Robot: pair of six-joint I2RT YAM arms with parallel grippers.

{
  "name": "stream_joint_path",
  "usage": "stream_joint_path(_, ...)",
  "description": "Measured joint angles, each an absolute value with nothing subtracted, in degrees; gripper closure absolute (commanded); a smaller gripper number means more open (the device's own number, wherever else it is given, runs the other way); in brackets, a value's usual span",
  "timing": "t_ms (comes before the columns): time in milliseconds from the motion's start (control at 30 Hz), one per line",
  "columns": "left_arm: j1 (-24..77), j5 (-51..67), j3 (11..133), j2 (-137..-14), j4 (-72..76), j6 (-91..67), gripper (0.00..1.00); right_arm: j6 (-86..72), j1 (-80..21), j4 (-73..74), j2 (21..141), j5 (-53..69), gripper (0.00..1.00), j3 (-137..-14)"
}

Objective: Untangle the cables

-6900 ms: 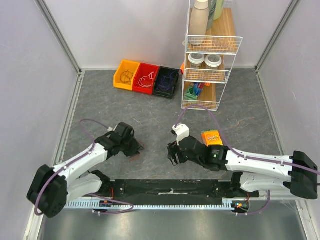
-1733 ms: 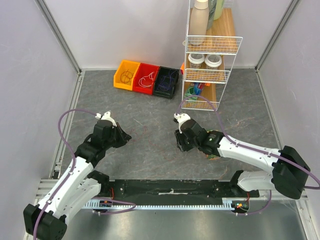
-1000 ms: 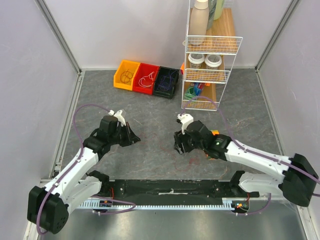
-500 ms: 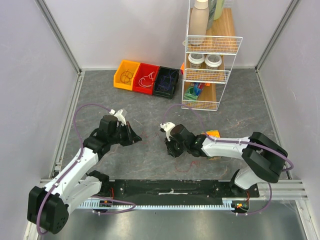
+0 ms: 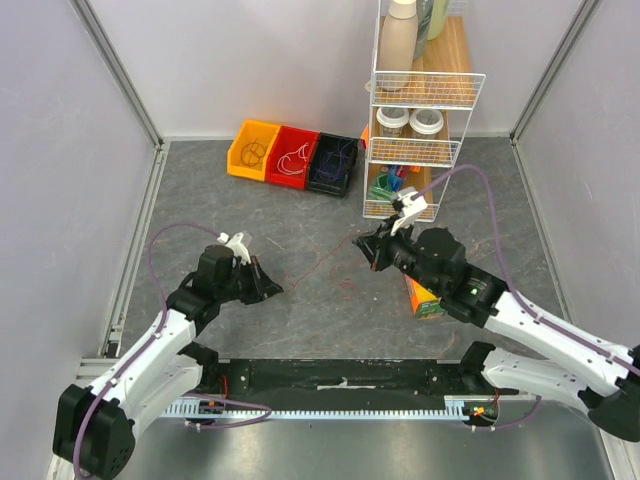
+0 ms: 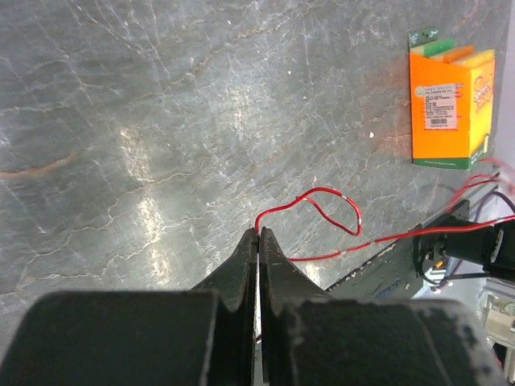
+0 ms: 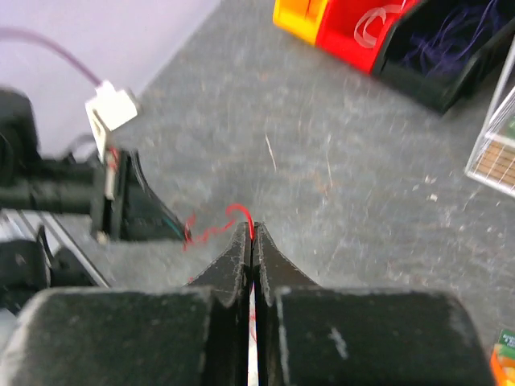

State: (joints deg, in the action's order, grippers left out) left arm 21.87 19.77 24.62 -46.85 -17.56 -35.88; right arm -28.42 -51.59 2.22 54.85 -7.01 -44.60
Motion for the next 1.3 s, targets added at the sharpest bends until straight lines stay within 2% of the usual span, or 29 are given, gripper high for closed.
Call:
stream_joint_path(267,21.9,27.2,17.4,-40.9,-11.5,-41.7,0.98,-30.1,-51.2,3.1,51.8,-14.7,1.00,-46.4)
stream_joint_path(300,21.9,28.1,16.7,-40.1,-11.1,-42.4,0.92,-30.1,-51.3,3.2,51.5,-15.0,1.00,-46.4)
stream_joint_path(367,21.9,30.6,16.1,-38.6,-10.3,-43.3,0.66,-30.0,-51.3,3.1,50.9,-15.0,1.00,-46.5)
stream_joint_path(433,21.9,32.8,16.1,-37.2,-9.3,-44.0,0.31,-29.6,-51.3,3.0,50.9,-14.1,1.00,-46.8)
stream_joint_path(467,21.9,34.2,16.2,-36.3,-9.0,-44.2,0.22,-29.1,-51.2,3.0,51.1,-13.2,1.00,-47.1)
stream_joint_path(500,21.9,35.5,16.4,-35.3,-9.1,-43.9,0.18,-28.3,-51.2,2.9,51.2,-12.1,1.00,-47.4)
stream_joint_path(567,21.9,37.5,17.9,-32.6,-10.3,-43.3,0.16,-26.4,-51.2,4.3,51.7,-10.3,1.00,-48.5)
stream_joint_path(667,21.9,38.0,23.3,-27.7,-12.5,-41.5,0.20,-24.1,-51.3,7.4,52.2,-9.0,1.00,-50.5)
stream_joint_path(833,21.9,36.2,33.4,-21.3,-12.4,-37.8,0.15,-20.9,-51.2,13.0,51.0,-5.9,1.00,-53.7)
stream_joint_path(900,21.9,37.8,34.7,-21.3,-8.6,-37.4,0.09,-20.2,-51.2,14.8,51.3,-3.5,1.00,-55.6)
stream_joint_path(1000,22.7,40.7,34.9,-25.5,-2.7,-37.5,0.07,-19.4,-51.2,17.4,52.4,0.4,1.00,-59.4)
stream_joint_path(1100,27.2,40.2,36.1,-31.5,0.2,-36.3,0.06,-19.6,-51.2,19.4,53.5,2.2,1.00,-61.9)
stream_joint_path(1300,43.5,30.3,40.7,-38.1,1.6,-26.9,0.05,-21.6,-51.2,20.4,55.7,6.7,1.00,-63.4)
